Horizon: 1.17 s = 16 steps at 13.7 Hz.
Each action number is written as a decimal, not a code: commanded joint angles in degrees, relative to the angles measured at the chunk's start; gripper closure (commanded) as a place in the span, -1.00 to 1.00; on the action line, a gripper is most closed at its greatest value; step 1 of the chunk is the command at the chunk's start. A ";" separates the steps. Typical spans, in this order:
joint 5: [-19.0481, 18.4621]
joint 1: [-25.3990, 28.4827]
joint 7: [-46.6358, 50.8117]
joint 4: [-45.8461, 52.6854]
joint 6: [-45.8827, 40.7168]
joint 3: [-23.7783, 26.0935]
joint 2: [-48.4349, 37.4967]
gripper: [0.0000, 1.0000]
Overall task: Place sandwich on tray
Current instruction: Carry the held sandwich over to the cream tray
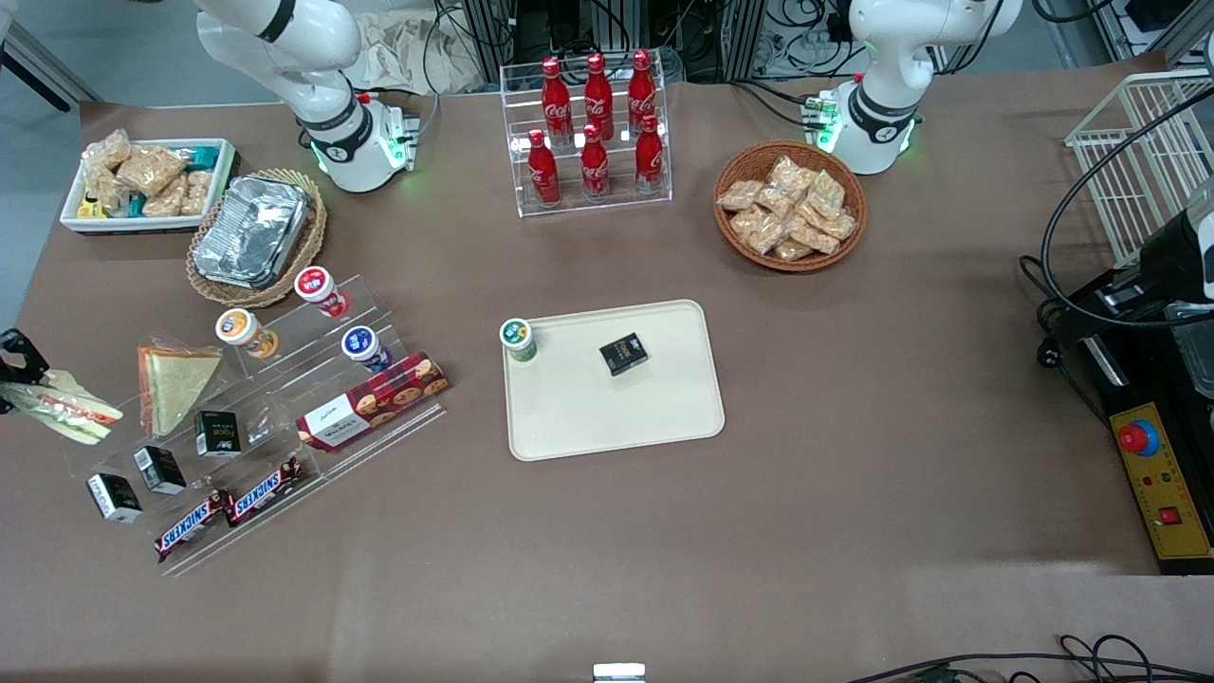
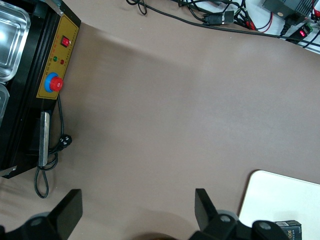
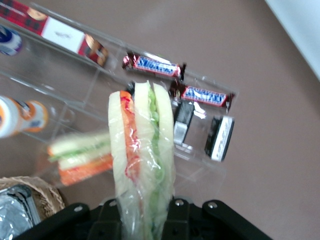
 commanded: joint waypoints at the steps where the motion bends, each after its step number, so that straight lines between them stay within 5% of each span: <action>1: 0.35 4.06 -1.08 -0.84 -1.54 -0.16 -2.56 1.00; 9: -0.35 25.93 -4.16 -0.05 -1.63 -0.07 -3.28 1.00; 16: 0.87 41.93 -2.85 -0.05 11.44 -0.07 5.77 1.00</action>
